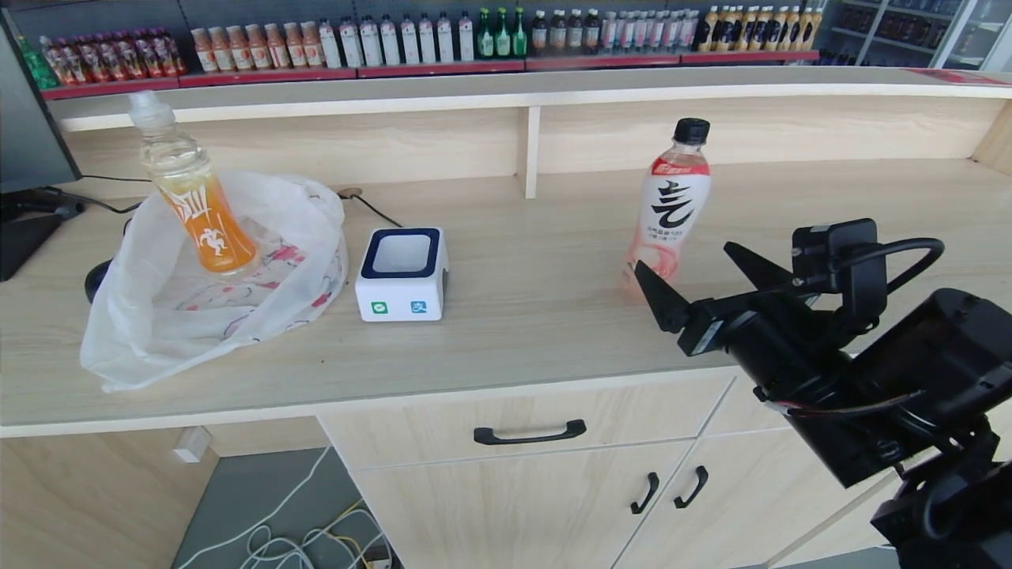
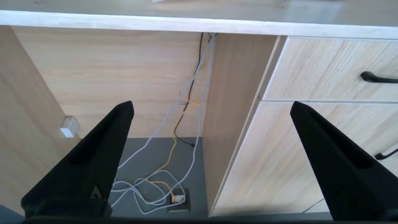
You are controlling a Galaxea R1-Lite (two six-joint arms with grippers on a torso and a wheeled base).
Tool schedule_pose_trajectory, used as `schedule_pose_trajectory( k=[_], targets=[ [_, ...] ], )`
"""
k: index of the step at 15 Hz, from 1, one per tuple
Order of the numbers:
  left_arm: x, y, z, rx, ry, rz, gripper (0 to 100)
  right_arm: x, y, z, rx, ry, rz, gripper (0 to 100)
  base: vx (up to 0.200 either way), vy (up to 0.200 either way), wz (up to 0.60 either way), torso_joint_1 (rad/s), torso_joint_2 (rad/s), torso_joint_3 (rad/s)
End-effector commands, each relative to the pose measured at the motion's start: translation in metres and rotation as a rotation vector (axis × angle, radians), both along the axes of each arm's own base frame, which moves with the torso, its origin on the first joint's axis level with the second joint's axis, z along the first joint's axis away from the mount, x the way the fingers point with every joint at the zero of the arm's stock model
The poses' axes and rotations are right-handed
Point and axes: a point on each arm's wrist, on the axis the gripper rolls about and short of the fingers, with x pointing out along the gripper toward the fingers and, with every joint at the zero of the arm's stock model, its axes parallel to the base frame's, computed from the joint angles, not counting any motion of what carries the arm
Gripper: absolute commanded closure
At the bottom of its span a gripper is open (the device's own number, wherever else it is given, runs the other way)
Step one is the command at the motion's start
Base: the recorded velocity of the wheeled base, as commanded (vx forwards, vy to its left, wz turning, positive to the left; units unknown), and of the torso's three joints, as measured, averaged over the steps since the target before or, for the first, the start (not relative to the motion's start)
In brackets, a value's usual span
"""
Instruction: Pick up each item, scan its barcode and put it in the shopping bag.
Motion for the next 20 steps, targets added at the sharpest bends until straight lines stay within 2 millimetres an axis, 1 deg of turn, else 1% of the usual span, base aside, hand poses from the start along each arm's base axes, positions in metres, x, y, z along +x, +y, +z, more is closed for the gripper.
schedule_pose_trajectory(
  k=[1, 2, 4, 5, 7, 8, 9, 11, 15, 18, 20],
  targets=[
    [0.000, 0.000, 0.000, 0.000, 0.000, 0.000, 0, 0.014, 0.004, -0.009, -0.011, 0.021, -0.013, 0, 0.000, 0.000, 0.00, 0.000, 0.00, 0.000],
    [0.000, 0.000, 0.000, 0.000, 0.000, 0.000, 0, 0.021, 0.000, -0.012, -0.014, 0.024, -0.032, 0, 0.000, 0.000, 0.00, 0.000, 0.00, 0.000],
    [0.000, 0.000, 0.000, 0.000, 0.000, 0.000, 0, 0.026, 0.003, -0.017, -0.033, 0.031, 0.006, 0, 0.000, 0.000, 0.00, 0.000, 0.00, 0.000],
    [0.000, 0.000, 0.000, 0.000, 0.000, 0.000, 0, 0.029, 0.001, -0.019, -0.039, 0.035, 0.007, 0, 0.000, 0.000, 0.00, 0.000, 0.00, 0.000],
    [0.000, 0.000, 0.000, 0.000, 0.000, 0.000, 0, 0.043, -0.010, -0.021, -0.038, 0.032, -0.034, 0, 0.000, 0.000, 0.00, 0.000, 0.00, 0.000],
    [0.000, 0.000, 0.000, 0.000, 0.000, 0.000, 0, 0.048, -0.010, -0.021, -0.034, 0.026, -0.034, 0, 0.000, 0.000, 0.00, 0.000, 0.00, 0.000],
    [0.000, 0.000, 0.000, 0.000, 0.000, 0.000, 0, 0.059, -0.006, -0.016, -0.014, -0.004, -0.003, 0, 0.000, 0.000, 0.00, 0.000, 0.00, 0.000],
    [0.000, 0.000, 0.000, 0.000, 0.000, 0.000, 0, 0.072, -0.010, -0.012, -0.001, -0.034, -0.028, 0, 0.000, 0.000, 0.00, 0.000, 0.00, 0.000],
    [0.000, 0.000, 0.000, 0.000, 0.000, 0.000, 0, 0.079, -0.009, -0.010, 0.006, -0.048, -0.030, 0, 0.000, 0.000, 0.00, 0.000, 0.00, 0.000],
    [0.000, 0.000, 0.000, 0.000, 0.000, 0.000, 0, 0.086, -0.006, -0.004, 0.012, -0.063, -0.028, 0, 0.000, 0.000, 0.00, 0.000, 0.00, 0.000],
    [0.000, 0.000, 0.000, 0.000, 0.000, 0.000, 0, 0.093, -0.002, 0.007, 0.017, -0.076, -0.027, 0, 0.000, 0.000, 0.00, 0.000, 0.00, 0.000]
  ],
)
